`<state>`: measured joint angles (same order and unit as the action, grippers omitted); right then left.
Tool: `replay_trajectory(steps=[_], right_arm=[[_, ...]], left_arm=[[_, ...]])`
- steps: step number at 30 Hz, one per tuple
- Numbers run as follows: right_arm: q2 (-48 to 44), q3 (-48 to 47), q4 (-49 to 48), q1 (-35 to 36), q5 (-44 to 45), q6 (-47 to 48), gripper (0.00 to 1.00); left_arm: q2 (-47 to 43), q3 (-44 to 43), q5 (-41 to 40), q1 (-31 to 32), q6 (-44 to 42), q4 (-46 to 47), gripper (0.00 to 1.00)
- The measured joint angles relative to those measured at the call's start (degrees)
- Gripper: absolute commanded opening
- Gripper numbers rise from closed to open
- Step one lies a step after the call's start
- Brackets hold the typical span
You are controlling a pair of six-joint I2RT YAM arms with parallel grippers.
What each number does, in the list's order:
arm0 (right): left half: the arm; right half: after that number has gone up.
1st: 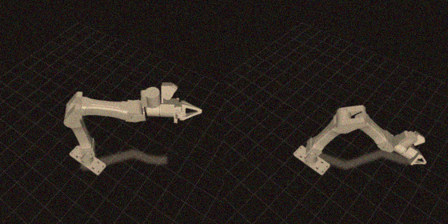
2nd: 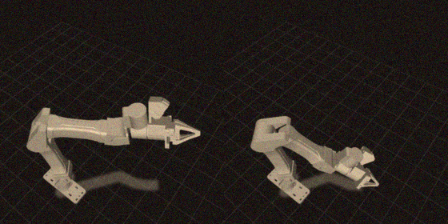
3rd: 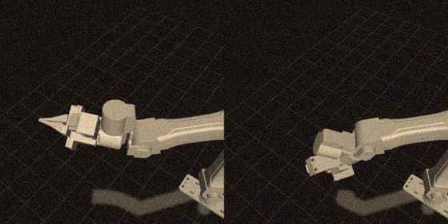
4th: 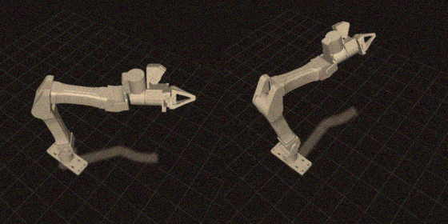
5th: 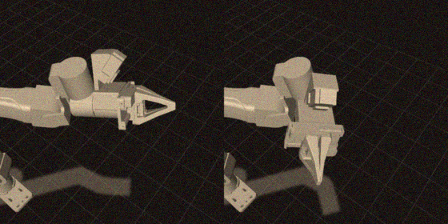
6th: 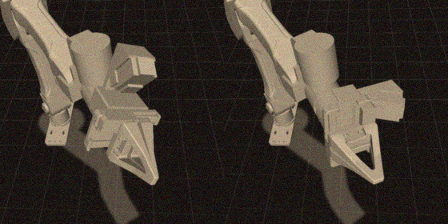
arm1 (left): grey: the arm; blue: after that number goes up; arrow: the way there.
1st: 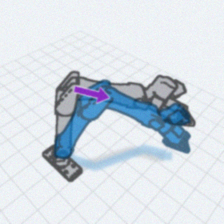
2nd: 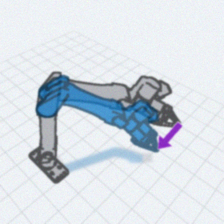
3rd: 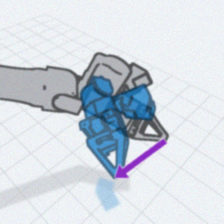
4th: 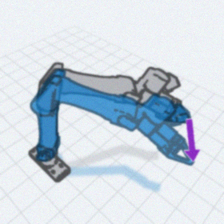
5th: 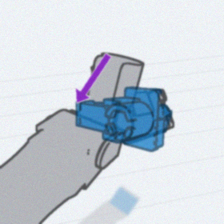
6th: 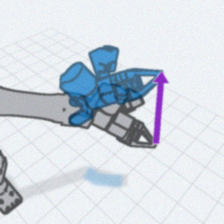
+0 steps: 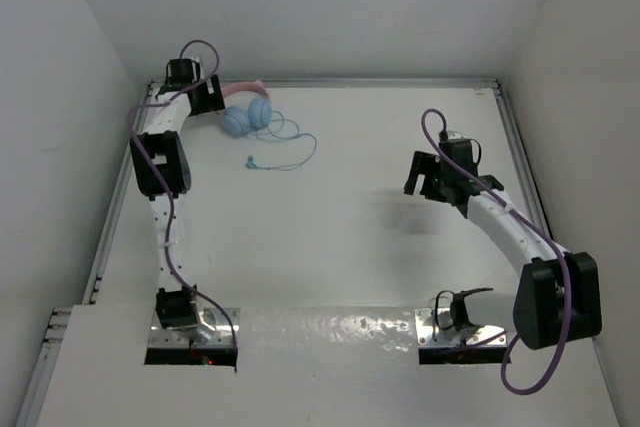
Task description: Wrap the headphones
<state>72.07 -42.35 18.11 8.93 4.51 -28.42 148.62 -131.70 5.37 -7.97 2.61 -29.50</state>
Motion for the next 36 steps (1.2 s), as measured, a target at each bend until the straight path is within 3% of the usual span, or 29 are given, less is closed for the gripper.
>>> replay_trajectory(steps=[3,4,7,11,19,24,29,31,36], right_arm=[[0.0,0.0,0.2,0.9,0.2,0.0,0.85],[0.1,0.0,0.2,1.0,0.2,0.0,0.84],[1.3,-1.2,0.9,2.0,0.7,0.3,0.82],[5.0,-6.6,3.9,7.0,3.7,3.1,0.82],[10.2,-20.2,3.7,16.9,1.0,7.5,0.81],[10.1,-26.0,-4.9,21.0,0.9,3.4,0.84],[11.1,-28.8,-14.4,25.0,1.4,-3.9,0.84],[11.7,-29.4,-16.3,26.5,2.1,-5.7,0.84],[10.9,-25.5,-20.4,29.1,4.6,-10.5,0.81]], left_arm=[[0.5,0.0,-0.1,0.2,0.3,0.9,0.56],[0.5,0.0,0.1,0.3,0.4,1.2,0.36],[0.4,1.2,2.8,0.3,0.7,1.9,0.0],[-3.9,9.4,8.3,0.2,0.3,5.4,0.0],[-16.4,15.8,14.4,1.3,-2.1,-4.3,0.0],[-35.8,20.4,8.9,7.1,-9.4,-6.6,0.0],[-56.0,29.1,2.3,19.3,-14.7,-7.0,0.0],[-59.2,30.5,-1.4,22.6,-15.9,-7.4,0.0],[-60.2,34.2,-8.3,24.0,-16.7,-9.8,0.0]])
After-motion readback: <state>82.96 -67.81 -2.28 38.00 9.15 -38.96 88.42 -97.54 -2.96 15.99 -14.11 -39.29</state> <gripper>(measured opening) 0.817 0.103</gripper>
